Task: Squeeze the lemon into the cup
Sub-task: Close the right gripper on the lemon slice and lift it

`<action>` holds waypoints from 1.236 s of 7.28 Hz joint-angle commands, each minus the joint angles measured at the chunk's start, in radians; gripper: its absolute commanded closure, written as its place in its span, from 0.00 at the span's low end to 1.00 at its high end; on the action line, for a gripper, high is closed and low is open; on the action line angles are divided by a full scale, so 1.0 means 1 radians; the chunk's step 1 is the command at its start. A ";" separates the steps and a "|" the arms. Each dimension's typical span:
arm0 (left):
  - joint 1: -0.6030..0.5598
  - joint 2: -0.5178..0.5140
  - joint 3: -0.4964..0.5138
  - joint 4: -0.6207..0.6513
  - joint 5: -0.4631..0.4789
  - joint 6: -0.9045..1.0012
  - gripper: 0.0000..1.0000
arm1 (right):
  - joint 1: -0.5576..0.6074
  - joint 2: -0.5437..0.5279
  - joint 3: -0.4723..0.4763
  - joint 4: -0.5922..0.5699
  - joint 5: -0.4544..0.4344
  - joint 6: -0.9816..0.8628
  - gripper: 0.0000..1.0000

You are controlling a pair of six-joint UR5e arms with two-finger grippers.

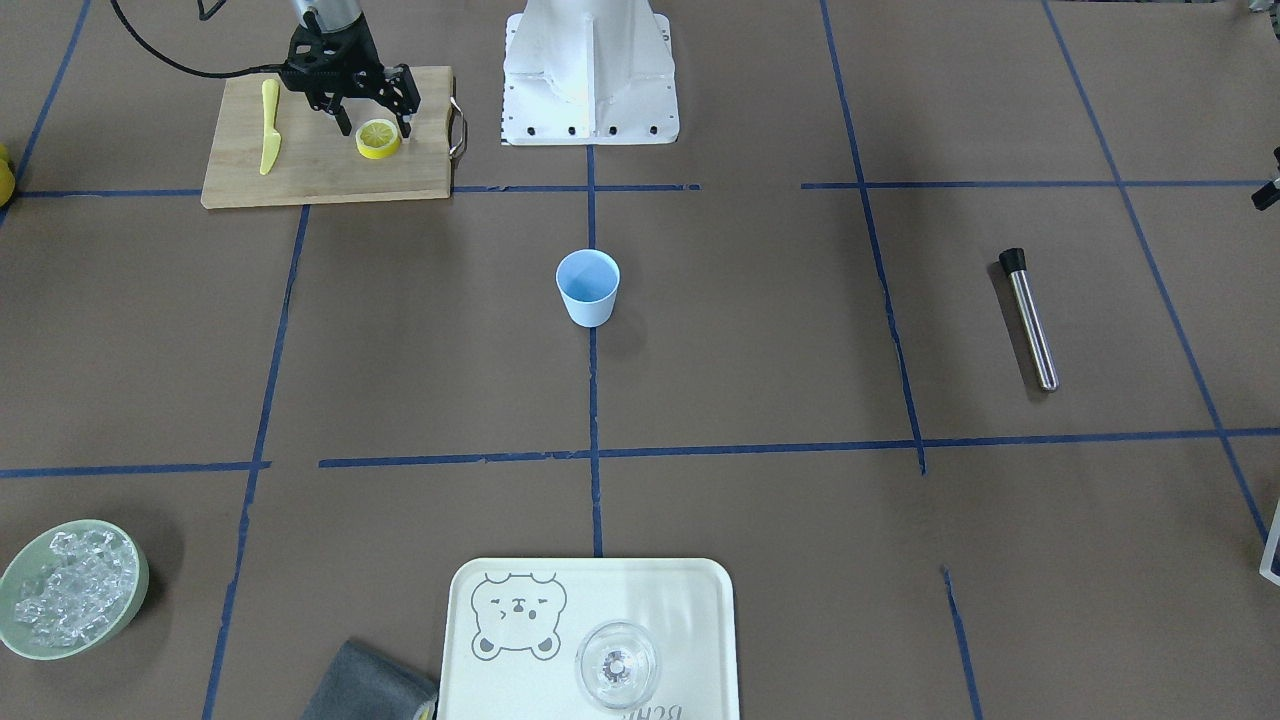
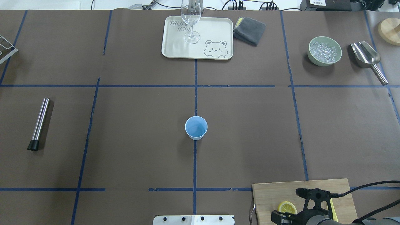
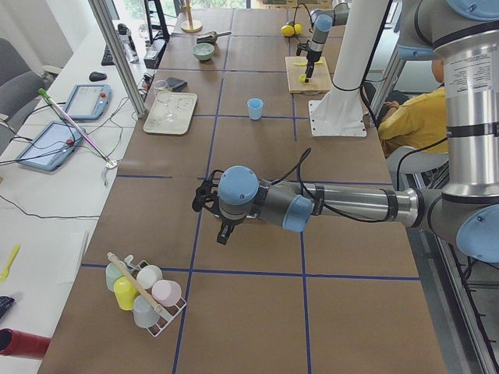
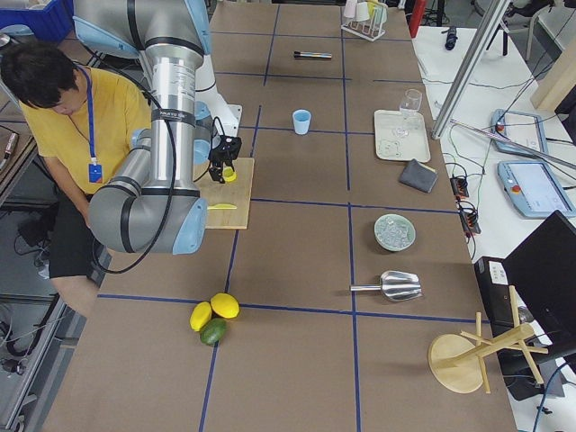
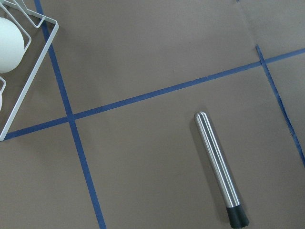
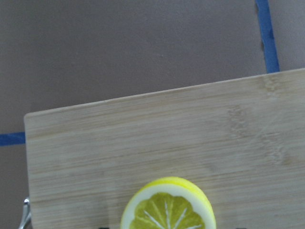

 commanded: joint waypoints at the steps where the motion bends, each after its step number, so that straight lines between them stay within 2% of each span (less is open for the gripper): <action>1: 0.000 0.002 0.000 -0.013 0.000 0.000 0.00 | 0.001 0.001 -0.002 0.000 0.000 0.000 0.14; 4: -0.002 0.009 0.000 -0.013 0.000 0.000 0.00 | 0.002 0.001 0.000 0.000 -0.002 0.002 0.38; 6: -0.002 0.010 0.000 -0.011 -0.002 -0.001 0.00 | 0.008 -0.001 0.009 0.000 -0.002 0.002 0.42; 9: -0.005 0.010 0.000 -0.011 -0.029 -0.003 0.00 | 0.021 -0.010 0.029 0.000 -0.003 0.002 0.42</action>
